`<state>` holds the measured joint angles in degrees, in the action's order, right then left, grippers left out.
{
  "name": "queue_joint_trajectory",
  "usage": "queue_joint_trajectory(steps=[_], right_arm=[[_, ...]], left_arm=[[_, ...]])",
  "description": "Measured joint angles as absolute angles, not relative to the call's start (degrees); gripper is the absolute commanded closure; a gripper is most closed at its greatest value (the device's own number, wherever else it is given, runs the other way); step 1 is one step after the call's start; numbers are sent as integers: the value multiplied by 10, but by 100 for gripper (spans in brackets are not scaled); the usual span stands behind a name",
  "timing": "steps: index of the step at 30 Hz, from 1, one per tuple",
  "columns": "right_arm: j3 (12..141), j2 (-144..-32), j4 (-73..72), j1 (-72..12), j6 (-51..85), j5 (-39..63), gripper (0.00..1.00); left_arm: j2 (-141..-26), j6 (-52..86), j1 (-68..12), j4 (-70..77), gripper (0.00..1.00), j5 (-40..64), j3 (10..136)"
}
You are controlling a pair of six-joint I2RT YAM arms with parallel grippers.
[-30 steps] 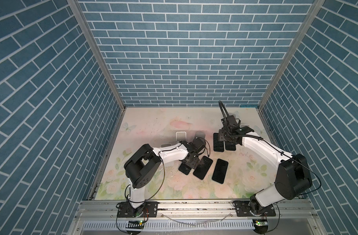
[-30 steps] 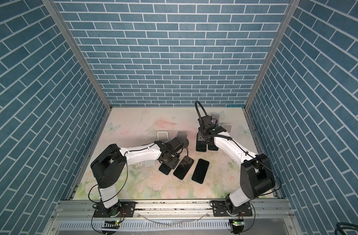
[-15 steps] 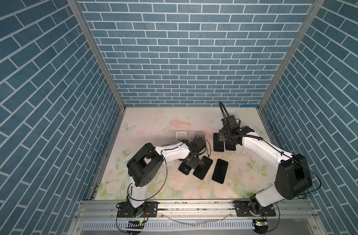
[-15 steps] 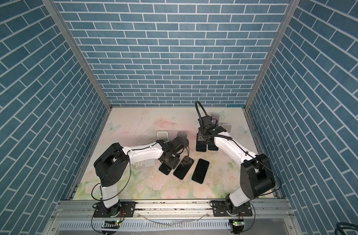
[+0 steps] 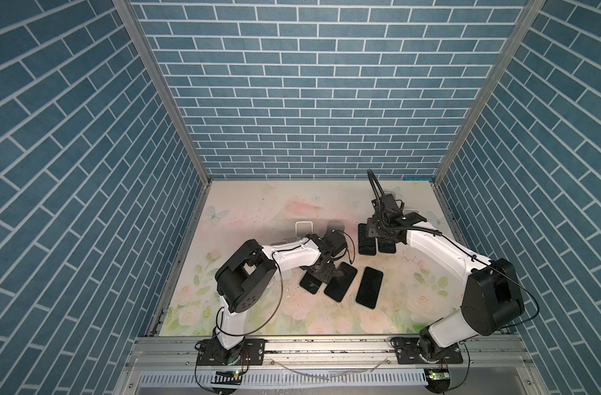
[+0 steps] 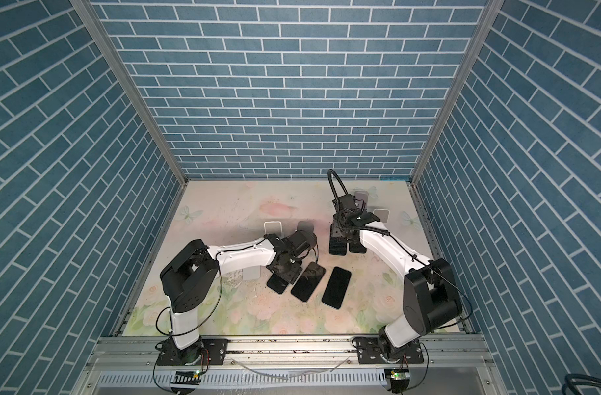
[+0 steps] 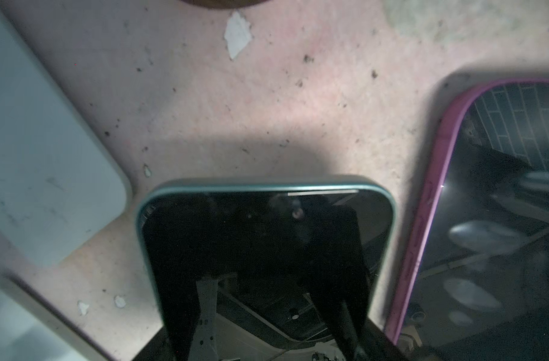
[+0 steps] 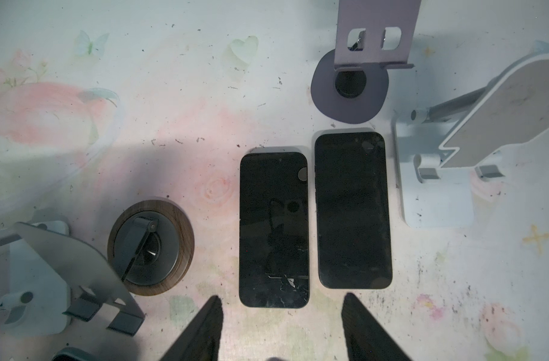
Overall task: Remove the phone from the phone stand
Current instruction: Place the phone at the center of the table.
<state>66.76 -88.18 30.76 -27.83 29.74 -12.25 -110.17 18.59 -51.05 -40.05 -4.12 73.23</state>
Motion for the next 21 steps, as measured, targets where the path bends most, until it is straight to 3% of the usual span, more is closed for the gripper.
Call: queue_joint_trajectory(steps=[21], right_arm=[[668, -883, 308, -278, 297, -122, 37]], left_arm=[[-1103, 186, -512, -404, 22, -59, 735]])
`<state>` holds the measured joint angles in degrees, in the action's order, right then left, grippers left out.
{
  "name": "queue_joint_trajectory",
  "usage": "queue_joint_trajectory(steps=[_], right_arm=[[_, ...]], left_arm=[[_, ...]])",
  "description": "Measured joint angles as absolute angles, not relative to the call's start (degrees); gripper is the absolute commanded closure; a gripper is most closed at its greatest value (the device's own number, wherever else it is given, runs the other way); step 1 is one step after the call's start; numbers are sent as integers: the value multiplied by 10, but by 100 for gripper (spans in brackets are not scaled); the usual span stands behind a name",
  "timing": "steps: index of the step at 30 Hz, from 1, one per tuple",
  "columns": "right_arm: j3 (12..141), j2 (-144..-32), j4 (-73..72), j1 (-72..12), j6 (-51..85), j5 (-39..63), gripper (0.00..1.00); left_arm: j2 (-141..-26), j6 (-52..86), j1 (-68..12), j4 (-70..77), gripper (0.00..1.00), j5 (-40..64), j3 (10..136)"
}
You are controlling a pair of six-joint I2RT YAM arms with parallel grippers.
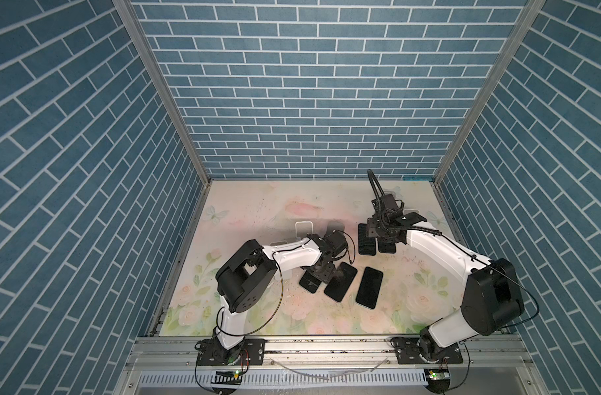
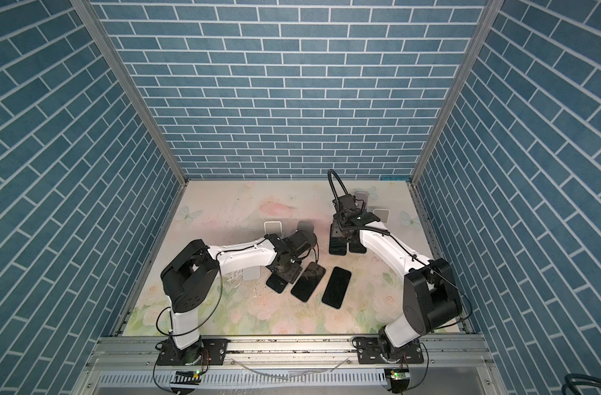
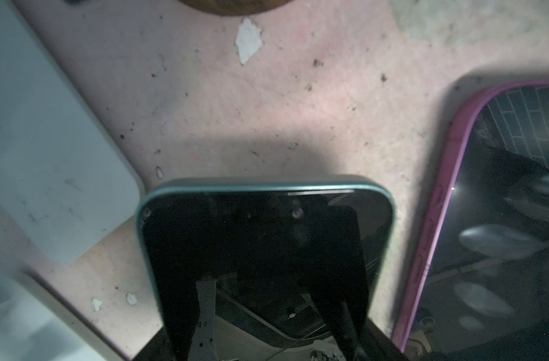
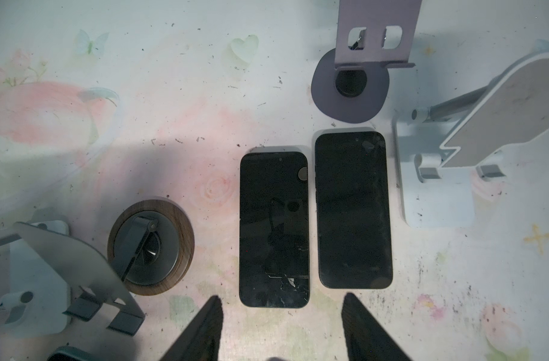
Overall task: Remove the phone from the phone stand
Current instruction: Place the phone at the center of the table.
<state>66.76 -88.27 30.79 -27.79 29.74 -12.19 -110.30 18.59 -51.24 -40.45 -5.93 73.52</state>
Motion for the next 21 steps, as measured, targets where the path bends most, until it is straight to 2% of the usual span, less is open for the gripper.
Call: queue_joint_trajectory(steps=[21], right_arm=[[668, -890, 308, -277, 298, -122, 37]], left_arm=[[-1101, 186, -513, -396, 16, -81, 733]])
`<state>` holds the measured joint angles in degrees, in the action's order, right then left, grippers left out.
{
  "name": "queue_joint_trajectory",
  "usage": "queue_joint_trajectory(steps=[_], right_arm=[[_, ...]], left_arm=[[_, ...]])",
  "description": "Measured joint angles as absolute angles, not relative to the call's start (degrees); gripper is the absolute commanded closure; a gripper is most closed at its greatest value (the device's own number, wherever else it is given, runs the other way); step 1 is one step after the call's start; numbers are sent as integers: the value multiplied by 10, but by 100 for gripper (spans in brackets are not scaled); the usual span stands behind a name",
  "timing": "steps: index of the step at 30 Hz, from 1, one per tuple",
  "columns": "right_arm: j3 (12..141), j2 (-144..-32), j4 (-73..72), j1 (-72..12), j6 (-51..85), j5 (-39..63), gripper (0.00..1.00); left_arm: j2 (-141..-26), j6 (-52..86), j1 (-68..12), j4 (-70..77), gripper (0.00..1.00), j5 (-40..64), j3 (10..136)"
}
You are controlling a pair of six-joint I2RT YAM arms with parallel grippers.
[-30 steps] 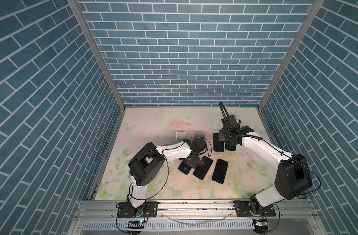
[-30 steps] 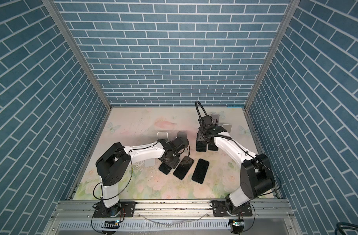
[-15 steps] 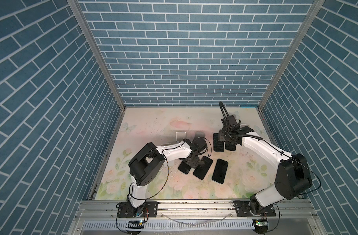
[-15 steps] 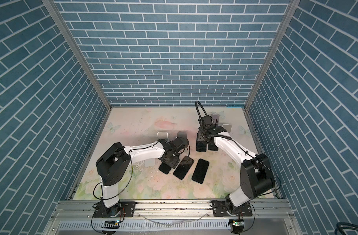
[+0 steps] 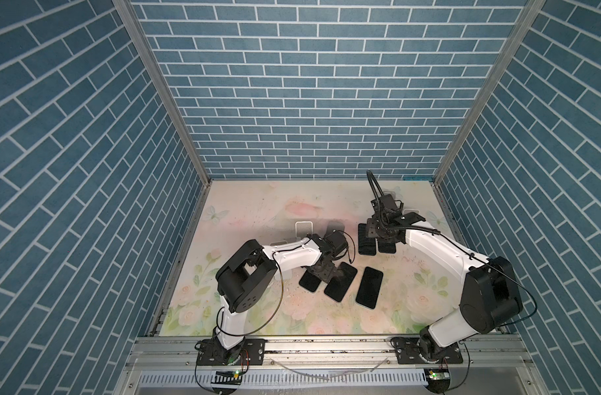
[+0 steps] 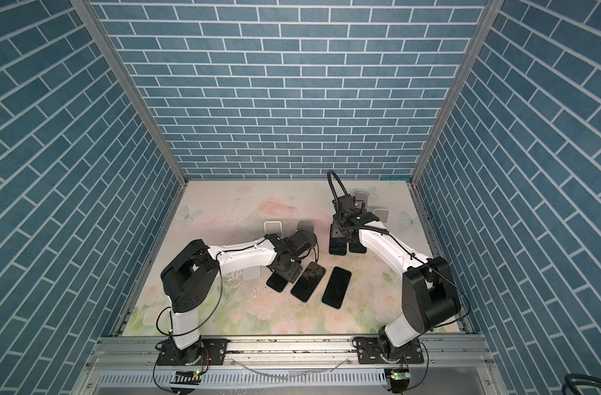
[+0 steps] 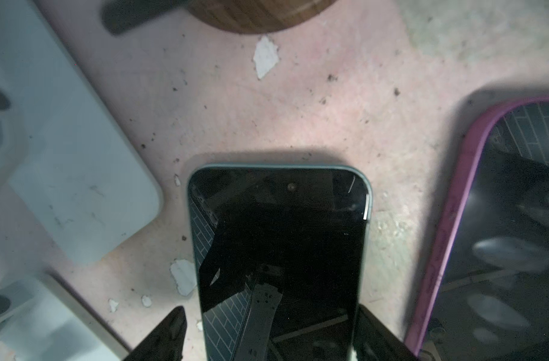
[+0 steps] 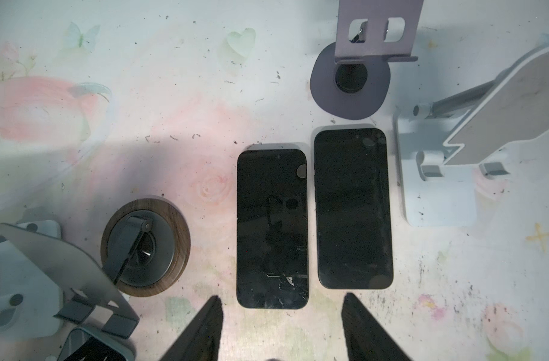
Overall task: Remove the phone from the phone stand
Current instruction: Place the phone at the center of the table, then reset both arms
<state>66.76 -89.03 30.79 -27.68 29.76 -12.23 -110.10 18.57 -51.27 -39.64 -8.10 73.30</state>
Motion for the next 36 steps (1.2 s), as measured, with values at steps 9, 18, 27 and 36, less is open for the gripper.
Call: queue_joint_trajectory(steps=[9, 18, 27, 36], right_arm=[[668, -890, 308, -277, 297, -124, 37], [668, -890, 308, -276, 297, -130, 37], [668, -888, 311, -274, 290, -142, 34], [667, -871, 310, -265, 261, -175, 21]], left_arm=[[-1059, 180, -513, -373, 4, -88, 714], [-1008, 164, -522, -321, 0, -88, 680], [-865, 143, -549, -205, 0, -110, 585], [-743, 128, -550, -107, 0, -171, 506]])
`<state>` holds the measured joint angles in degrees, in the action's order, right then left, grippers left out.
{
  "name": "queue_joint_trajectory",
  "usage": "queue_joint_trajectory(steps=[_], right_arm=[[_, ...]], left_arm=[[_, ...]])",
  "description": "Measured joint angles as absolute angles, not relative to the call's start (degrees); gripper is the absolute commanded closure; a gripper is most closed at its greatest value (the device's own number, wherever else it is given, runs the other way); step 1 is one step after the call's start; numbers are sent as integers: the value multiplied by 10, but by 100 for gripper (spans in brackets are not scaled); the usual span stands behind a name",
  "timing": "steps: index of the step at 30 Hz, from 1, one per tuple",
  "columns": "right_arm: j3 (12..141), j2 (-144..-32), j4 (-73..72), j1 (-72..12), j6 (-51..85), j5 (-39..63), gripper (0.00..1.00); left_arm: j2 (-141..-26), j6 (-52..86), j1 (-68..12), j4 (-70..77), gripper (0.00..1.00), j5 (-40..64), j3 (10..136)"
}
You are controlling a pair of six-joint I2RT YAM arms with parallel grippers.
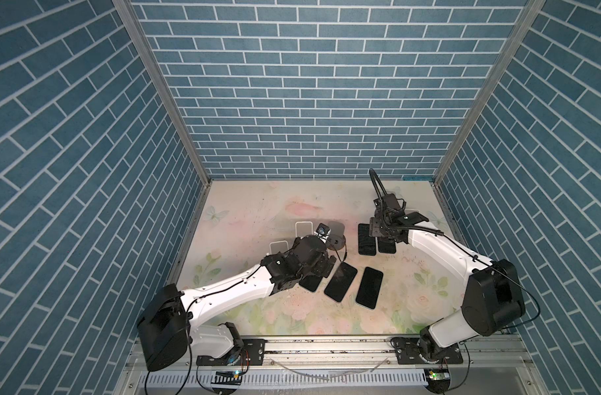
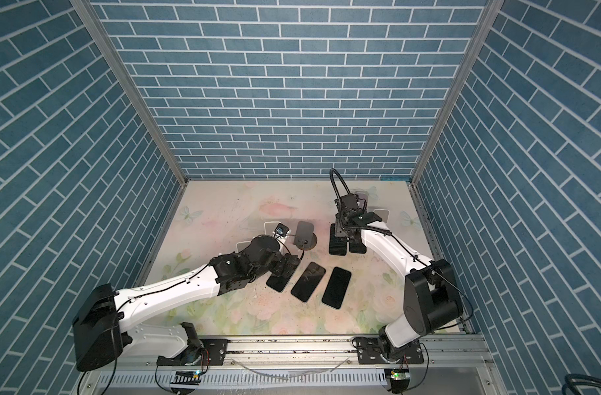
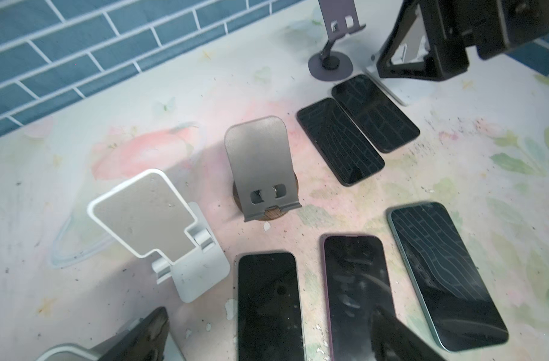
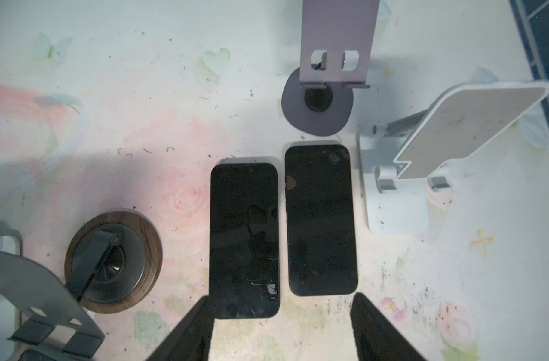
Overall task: Remove the phone from the phone stand
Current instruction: Reset both arms
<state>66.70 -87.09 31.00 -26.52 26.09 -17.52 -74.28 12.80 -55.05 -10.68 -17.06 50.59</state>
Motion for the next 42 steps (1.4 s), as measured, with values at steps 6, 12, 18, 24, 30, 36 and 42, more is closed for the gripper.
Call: queue_joint_trajectory(steps=[6, 12, 18, 24, 30, 36, 42], right_arm=[[628, -805, 270, -238, 221, -208, 19], [590, -747, 242, -155, 191, -229, 19], [509, -729, 137, -91, 113, -250, 19], [446, -742, 27, -20, 69, -229, 20], [393, -778, -80, 31, 69, -164, 1], [323, -838, -223, 31, 62, -96, 1], [278, -866, -320, 31, 60, -65, 1]], left_arm=[[-679, 113, -548, -74, 0, -252, 462], [-612, 99, -495, -74, 0, -324, 442], [-588, 83, -393, -53, 0, -402, 396], [-571, 76, -297, -29, 0, -435, 341], [-543, 43, -234, 56, 0, -438, 268], [-591, 4, -179, 161, 0, -422, 240], [-690, -32, -135, 290, 0, -365, 226]])
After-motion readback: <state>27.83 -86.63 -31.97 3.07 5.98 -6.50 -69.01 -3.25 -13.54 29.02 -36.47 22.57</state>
